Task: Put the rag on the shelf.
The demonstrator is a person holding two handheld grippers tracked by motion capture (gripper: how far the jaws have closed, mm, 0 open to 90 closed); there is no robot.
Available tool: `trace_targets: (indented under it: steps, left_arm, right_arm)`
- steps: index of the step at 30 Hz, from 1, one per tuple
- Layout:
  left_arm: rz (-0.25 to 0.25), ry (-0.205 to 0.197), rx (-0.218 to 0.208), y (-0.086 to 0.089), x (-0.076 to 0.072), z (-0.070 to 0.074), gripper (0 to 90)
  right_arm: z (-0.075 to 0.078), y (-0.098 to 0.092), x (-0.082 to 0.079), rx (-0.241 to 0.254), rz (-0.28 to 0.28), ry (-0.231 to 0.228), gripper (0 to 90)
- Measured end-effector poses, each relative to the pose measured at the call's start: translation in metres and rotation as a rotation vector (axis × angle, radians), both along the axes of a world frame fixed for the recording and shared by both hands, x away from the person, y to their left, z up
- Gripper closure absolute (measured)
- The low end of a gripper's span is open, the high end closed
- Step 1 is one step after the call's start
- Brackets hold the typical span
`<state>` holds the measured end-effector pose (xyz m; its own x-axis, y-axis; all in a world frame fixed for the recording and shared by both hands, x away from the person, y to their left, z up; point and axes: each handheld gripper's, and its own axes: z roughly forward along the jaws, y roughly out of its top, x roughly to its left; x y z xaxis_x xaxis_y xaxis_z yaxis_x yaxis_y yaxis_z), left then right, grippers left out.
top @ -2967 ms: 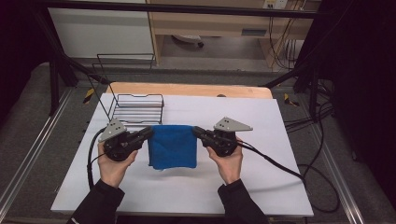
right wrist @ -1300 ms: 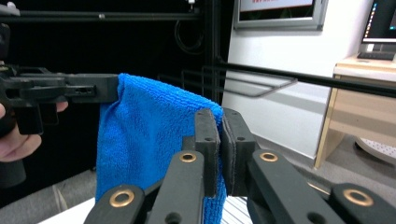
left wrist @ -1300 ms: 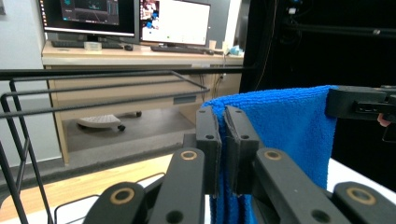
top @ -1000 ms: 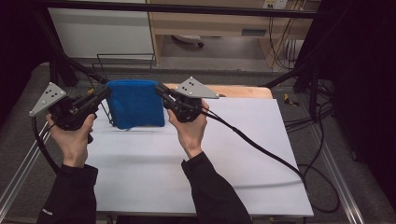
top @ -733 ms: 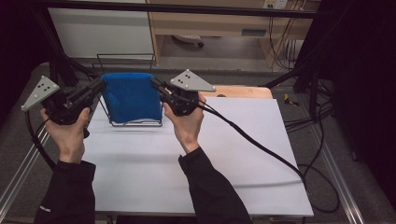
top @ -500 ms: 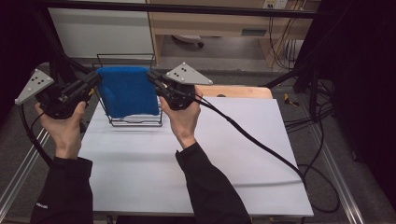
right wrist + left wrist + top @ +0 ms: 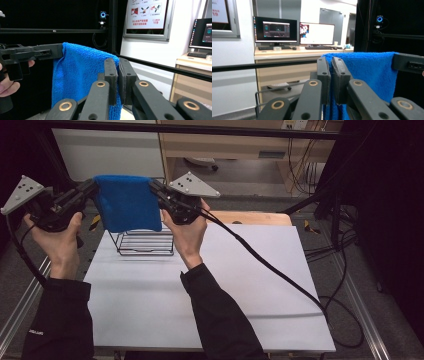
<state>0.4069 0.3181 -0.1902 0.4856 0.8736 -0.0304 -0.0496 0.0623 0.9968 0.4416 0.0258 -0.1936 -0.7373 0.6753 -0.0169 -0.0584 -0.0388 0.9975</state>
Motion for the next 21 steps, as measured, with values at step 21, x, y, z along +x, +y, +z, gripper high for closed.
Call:
trace_targets:
  steps: [21]
  left_arm:
    - [0.044,-0.022,-0.054,0.014,0.033,0.022,85.2]
  right_arm:
    - [0.034,0.024,0.029,-0.027,-0.031,-0.035,86.7]
